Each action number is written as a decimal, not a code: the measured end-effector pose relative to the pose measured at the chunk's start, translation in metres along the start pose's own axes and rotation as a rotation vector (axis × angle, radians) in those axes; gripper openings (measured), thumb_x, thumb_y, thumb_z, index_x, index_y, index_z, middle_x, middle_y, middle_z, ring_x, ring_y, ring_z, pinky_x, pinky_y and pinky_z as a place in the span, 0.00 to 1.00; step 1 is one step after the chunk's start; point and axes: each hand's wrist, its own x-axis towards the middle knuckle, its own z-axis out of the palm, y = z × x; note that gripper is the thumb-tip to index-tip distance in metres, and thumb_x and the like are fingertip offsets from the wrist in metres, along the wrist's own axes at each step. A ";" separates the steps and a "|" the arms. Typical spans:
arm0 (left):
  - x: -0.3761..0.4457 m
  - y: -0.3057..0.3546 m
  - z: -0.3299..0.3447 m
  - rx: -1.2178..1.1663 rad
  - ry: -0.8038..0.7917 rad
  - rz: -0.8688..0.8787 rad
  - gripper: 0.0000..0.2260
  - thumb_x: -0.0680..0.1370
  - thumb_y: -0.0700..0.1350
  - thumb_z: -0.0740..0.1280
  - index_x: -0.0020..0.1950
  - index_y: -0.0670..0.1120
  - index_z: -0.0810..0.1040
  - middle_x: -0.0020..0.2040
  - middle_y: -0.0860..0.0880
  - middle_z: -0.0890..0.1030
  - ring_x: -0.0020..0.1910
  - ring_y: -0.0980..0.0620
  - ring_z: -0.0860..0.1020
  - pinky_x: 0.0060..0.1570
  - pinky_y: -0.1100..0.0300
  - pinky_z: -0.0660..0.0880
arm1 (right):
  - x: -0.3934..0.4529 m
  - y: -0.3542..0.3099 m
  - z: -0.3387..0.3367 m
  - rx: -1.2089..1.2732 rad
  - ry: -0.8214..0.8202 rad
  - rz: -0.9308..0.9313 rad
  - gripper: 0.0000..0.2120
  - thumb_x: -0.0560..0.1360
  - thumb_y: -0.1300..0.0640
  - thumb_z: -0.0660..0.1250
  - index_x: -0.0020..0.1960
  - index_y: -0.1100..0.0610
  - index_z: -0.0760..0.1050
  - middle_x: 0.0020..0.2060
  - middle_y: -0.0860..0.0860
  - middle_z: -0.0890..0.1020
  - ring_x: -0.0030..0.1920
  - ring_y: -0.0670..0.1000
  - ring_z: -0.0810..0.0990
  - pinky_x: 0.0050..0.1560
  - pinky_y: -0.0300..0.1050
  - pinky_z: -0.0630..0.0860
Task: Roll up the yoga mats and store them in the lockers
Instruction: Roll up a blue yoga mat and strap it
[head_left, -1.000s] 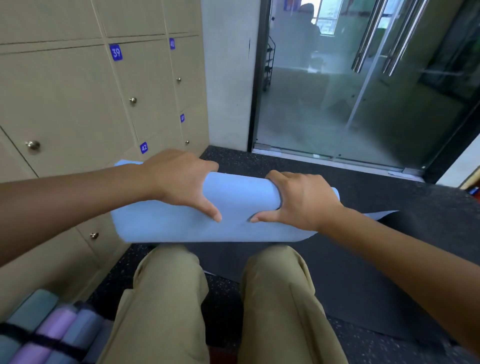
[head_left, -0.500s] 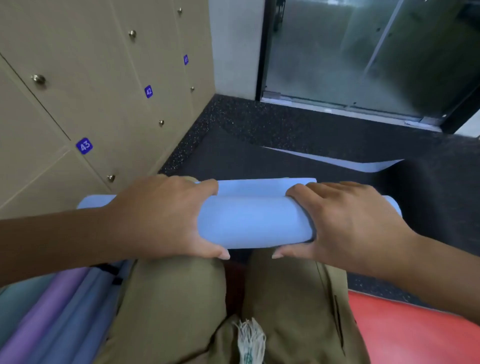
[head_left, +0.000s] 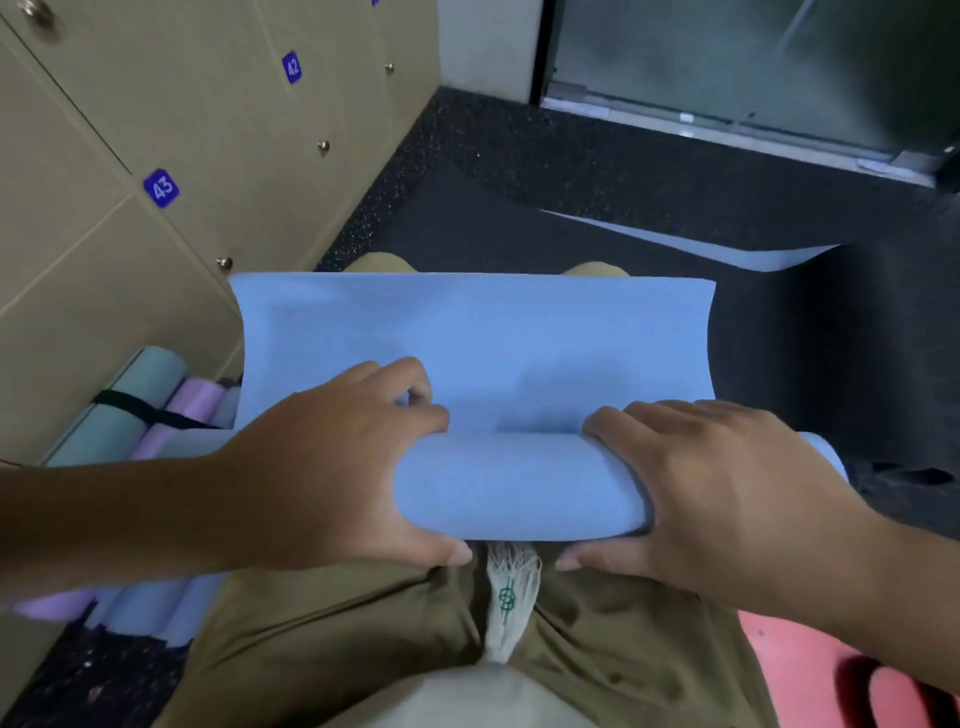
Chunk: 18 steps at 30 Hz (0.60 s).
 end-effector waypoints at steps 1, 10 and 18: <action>0.002 -0.002 0.003 -0.011 0.002 0.014 0.29 0.60 0.82 0.62 0.44 0.58 0.69 0.50 0.60 0.66 0.44 0.57 0.67 0.41 0.58 0.70 | 0.001 0.001 0.002 0.012 -0.002 -0.013 0.33 0.64 0.20 0.61 0.48 0.49 0.76 0.33 0.44 0.75 0.34 0.50 0.75 0.32 0.47 0.72; 0.014 -0.011 0.013 -0.046 -0.085 0.051 0.31 0.61 0.82 0.62 0.42 0.55 0.71 0.51 0.60 0.63 0.51 0.57 0.64 0.49 0.71 0.63 | 0.000 0.005 0.018 0.131 0.059 -0.146 0.32 0.71 0.29 0.65 0.65 0.50 0.75 0.54 0.46 0.78 0.49 0.50 0.76 0.49 0.46 0.74; 0.018 -0.015 0.009 -0.115 0.103 0.226 0.29 0.67 0.75 0.69 0.55 0.54 0.75 0.52 0.57 0.71 0.49 0.54 0.70 0.49 0.58 0.71 | 0.016 0.014 0.010 0.385 -0.148 -0.070 0.29 0.68 0.25 0.67 0.64 0.38 0.73 0.50 0.38 0.76 0.52 0.42 0.74 0.43 0.29 0.69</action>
